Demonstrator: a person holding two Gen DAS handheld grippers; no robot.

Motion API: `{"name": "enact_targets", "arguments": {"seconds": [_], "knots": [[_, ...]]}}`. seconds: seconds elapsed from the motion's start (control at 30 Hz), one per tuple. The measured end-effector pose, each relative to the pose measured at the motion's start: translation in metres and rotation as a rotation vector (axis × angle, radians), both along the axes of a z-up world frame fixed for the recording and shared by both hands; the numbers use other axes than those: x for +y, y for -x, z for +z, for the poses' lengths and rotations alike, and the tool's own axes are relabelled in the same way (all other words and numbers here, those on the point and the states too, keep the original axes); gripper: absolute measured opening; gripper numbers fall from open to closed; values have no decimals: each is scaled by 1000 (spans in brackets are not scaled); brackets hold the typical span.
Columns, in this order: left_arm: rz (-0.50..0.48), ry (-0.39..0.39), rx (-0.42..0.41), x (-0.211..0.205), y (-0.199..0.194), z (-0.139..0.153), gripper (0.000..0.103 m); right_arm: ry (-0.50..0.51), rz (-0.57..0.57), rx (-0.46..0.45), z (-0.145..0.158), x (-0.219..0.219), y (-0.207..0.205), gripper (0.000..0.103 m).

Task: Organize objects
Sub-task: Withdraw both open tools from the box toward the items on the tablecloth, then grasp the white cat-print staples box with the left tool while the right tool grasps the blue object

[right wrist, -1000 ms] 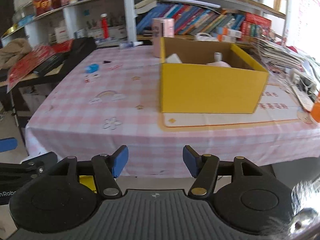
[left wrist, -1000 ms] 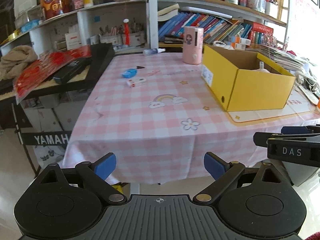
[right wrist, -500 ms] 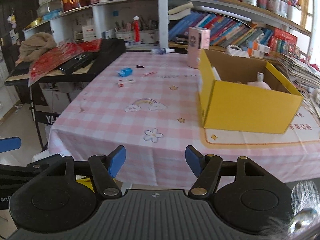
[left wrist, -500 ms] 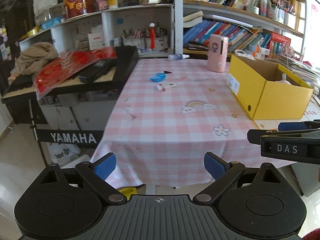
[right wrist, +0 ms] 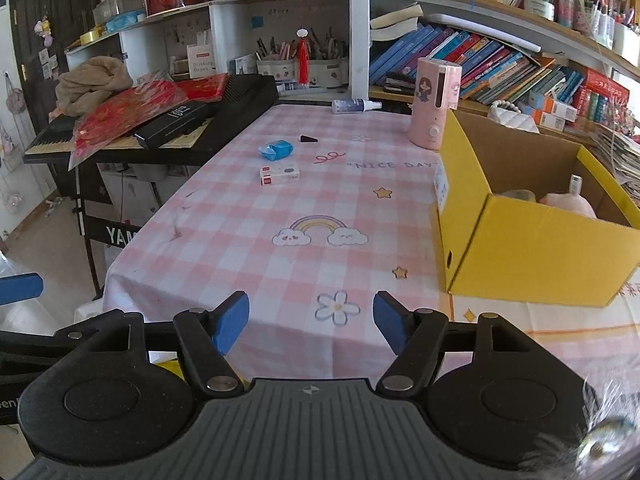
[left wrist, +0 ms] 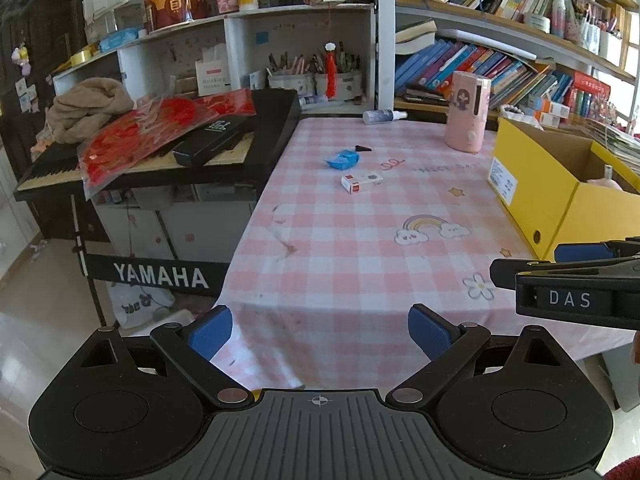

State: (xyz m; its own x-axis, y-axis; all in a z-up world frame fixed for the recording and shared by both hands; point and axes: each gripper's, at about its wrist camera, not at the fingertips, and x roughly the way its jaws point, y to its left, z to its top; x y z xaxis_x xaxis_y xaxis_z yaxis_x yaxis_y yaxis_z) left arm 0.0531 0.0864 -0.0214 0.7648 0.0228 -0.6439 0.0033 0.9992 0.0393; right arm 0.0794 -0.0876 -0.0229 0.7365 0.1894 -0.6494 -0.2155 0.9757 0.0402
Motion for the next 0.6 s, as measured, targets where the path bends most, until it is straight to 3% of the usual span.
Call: {"name": "enact_targets", "arguments": {"seconds": [0.6], "knots": [[62,20,-4,-27,-129,0,96,-25,32,5,7,-19,-151,67]]}}
